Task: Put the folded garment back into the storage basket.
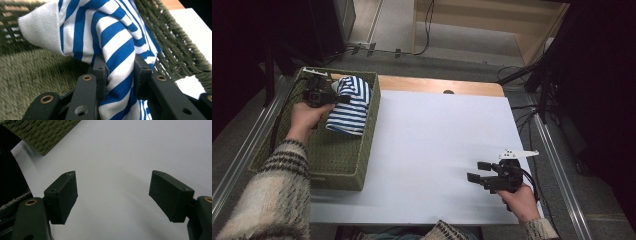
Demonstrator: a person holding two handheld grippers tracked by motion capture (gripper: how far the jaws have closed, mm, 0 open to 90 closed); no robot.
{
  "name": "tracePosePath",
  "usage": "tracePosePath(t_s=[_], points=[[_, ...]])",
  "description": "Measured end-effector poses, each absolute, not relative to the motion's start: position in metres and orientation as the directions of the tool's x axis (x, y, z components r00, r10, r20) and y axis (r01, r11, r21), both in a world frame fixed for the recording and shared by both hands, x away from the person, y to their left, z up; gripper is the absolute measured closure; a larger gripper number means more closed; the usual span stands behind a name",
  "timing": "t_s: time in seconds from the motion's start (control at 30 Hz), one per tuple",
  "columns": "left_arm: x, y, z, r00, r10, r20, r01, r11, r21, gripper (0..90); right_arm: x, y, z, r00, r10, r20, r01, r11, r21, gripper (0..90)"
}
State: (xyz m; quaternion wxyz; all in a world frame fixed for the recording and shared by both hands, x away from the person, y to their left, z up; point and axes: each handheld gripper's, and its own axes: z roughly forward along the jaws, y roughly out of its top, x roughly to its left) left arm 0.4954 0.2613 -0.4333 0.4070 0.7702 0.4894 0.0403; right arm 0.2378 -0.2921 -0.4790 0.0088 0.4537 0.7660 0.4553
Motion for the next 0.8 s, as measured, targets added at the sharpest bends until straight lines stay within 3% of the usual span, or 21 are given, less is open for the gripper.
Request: tracePosePath(t_s=[0.43, 0.8], points=[[0.497, 0.258, -0.442, 0.517, 0.8, -0.305, 0.717, -0.21, 0.664, 68.3, 0.238, -0.291, -0.479, -0.59, 0.702, 0.399, 0.687, 0.178, 0.705, 20.9], [0.498, 0.259, -0.449, 0.503, 0.812, -0.295, 0.726, -0.212, 0.654, 60.6, 0.239, -0.291, -0.479, -0.586, 0.704, 0.401, 0.69, 0.175, 0.702, 20.9]])
